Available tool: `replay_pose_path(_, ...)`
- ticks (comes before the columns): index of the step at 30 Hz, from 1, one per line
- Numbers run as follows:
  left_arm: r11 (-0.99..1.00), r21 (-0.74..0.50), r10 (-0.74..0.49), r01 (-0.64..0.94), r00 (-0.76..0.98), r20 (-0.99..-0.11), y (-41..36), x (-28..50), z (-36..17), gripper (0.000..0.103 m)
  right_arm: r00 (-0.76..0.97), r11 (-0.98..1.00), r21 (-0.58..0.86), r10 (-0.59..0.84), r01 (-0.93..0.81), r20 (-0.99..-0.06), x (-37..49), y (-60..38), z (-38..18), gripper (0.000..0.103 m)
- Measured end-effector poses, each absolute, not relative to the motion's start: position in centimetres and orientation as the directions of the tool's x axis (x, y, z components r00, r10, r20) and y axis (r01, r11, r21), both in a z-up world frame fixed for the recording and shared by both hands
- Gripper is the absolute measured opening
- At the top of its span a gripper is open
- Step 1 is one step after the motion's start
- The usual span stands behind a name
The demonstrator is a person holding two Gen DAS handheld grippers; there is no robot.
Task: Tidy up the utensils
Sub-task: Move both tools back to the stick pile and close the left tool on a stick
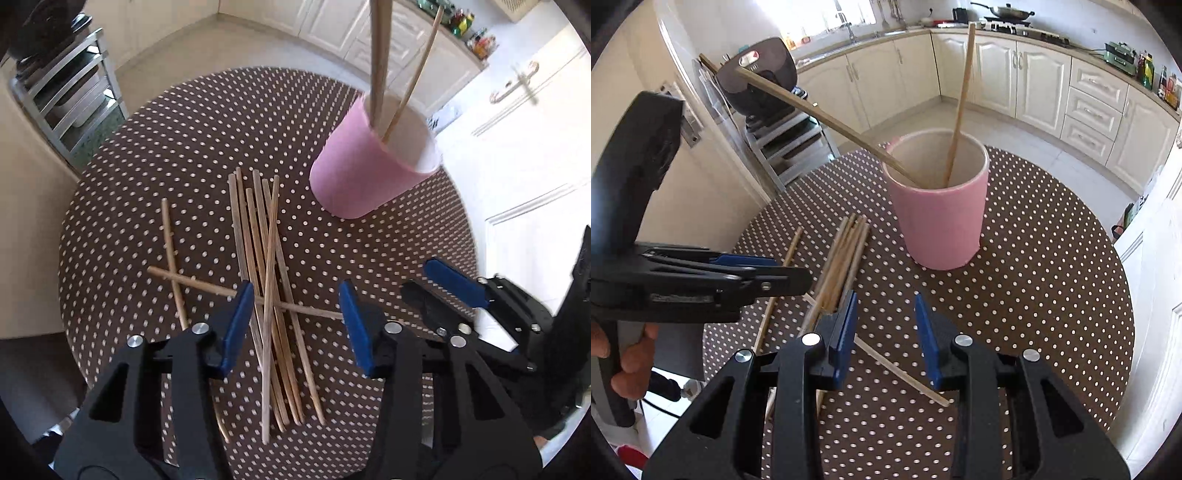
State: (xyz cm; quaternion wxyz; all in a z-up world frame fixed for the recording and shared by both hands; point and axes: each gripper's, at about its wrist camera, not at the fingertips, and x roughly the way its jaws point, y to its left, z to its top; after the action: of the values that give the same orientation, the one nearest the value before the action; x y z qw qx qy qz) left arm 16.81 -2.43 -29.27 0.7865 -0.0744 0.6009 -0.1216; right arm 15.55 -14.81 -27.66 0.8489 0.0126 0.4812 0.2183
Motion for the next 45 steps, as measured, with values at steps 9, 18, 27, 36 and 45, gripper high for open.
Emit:
replay_pose_path(9,0.950,-0.304,-0.313,0.074,0.188,-0.931,-3.1,19.5,-33.0,0.026,0.385,0.897,0.240,0.383,-0.370,-0.840,17.3,-15.0,-29.3,0.030)
replay_pose_path(18,0.953,-0.301,-0.302,0.035,0.176,-0.937,-2.8,20.4,-34.7,0.007,0.336,0.882,0.251,0.395,-0.398,-0.855,19.1,-13.4,-30.2,0.030)
replay_pose_path(27,0.944,-0.330,-0.319,-0.005,0.243,-0.916,0.1,19.4,-33.0,0.007,0.311,0.874,0.268,0.407,-0.406,-0.859,19.6,-12.0,-31.0,0.030)
replay_pose_path(36,0.949,-0.306,-0.284,-0.079,0.208,-0.936,2.3,19.1,-34.1,0.013,0.299,0.868,0.282,0.419,-0.408,-0.857,19.4,-11.3,-31.4,0.030)
replay_pose_path(45,0.961,-0.272,-0.254,-0.058,0.215,-0.943,0.4,20.7,-34.5,0.049,0.291,0.873,0.294,0.419,-0.389,-0.860,19.6,-12.1,-31.8,0.030)
